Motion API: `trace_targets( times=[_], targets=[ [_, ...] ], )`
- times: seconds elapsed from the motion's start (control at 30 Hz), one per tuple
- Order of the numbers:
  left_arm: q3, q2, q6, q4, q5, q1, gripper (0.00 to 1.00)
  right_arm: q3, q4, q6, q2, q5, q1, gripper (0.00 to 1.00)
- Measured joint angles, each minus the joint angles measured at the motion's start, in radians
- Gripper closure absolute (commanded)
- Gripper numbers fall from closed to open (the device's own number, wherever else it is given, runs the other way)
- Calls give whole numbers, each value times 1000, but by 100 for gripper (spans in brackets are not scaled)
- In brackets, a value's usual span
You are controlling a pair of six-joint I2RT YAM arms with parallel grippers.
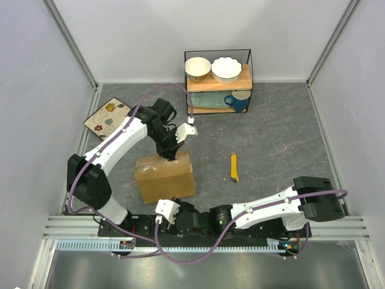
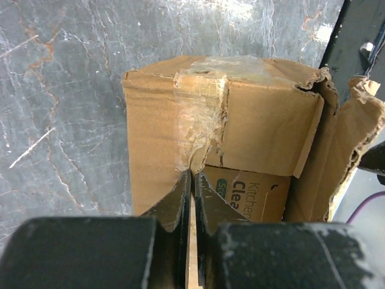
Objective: Unpack the express box
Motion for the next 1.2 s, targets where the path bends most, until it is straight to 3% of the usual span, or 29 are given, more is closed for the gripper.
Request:
trace_targets(
  times=[0.27, 0.43, 0.63, 0.77, 0.9, 1.07, 1.17, 1.2],
  targets=[
    [29, -69, -2, -41, -13, -24, 93, -3, -75, 3, -58, 13, -4, 26],
    [35, -138, -26, -60, -61, -67, 95, 4, -79, -15, -297, 31, -37, 27],
    [87, -151, -53, -94, -93, -84, 95, -23, 92, -20, -545, 55, -194, 30],
    [121, -151, -69, -122, -94, -94, 95, -25, 138, -35, -511, 48, -227, 37],
    [195, -145, -95, -156, -91, -100, 96, -27, 135, -61, -393, 26, -227, 51],
    [306, -126, -138, -163, -83, -103, 96, -53, 138, -69, -347, 31, -227, 58],
    [334, -122, -160, -159, -82, -109, 96, -56, 158, -67, -320, 89, -219, 55],
    [335, -122, -167, -159, -82, -113, 96, -56, 169, -68, -305, 122, -210, 47]
  ],
)
